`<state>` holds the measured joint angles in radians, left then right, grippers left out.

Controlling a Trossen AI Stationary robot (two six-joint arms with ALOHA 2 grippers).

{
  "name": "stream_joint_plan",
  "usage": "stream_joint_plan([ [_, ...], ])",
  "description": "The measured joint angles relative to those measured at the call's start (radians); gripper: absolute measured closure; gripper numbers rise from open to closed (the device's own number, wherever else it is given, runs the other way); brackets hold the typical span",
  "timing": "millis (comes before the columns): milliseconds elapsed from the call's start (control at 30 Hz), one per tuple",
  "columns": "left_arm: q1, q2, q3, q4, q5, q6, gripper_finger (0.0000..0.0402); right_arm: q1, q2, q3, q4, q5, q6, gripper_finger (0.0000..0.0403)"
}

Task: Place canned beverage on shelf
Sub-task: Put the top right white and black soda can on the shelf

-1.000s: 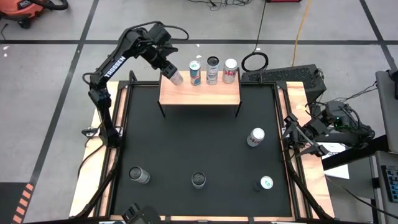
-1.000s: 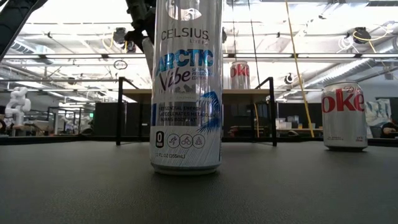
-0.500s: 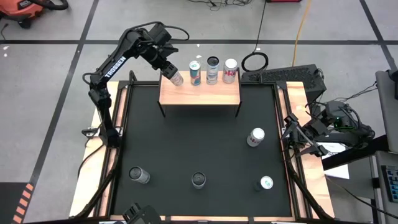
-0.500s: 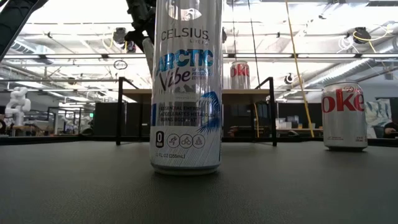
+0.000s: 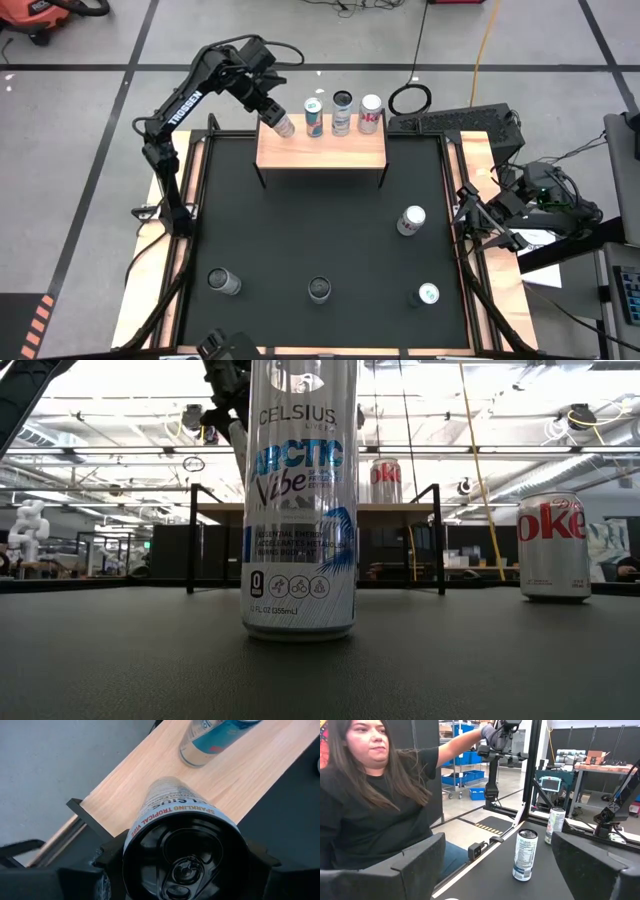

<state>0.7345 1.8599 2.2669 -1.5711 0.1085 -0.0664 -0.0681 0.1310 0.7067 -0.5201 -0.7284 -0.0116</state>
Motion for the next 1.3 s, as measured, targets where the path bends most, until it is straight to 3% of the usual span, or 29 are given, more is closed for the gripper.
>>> stream_joint_plan([
  [300,-0.01,0.0,-0.005,0.002,0.0,-0.031,0.0147,0.0,0.0,0.0,0.0,0.0,0.0,0.0057],
  [667,-0.003,-0.013,-0.109,0.007,-0.038,0.03,0.0147,0.0,0.0,0.0,0.0,0.0,0.038,0.0057],
  [1300,-0.01,-0.009,-0.101,-0.002,-0.029,0.026,0.0139,0.0,0.0,0.0,0.0,0.0,0.026,0.0057],
])
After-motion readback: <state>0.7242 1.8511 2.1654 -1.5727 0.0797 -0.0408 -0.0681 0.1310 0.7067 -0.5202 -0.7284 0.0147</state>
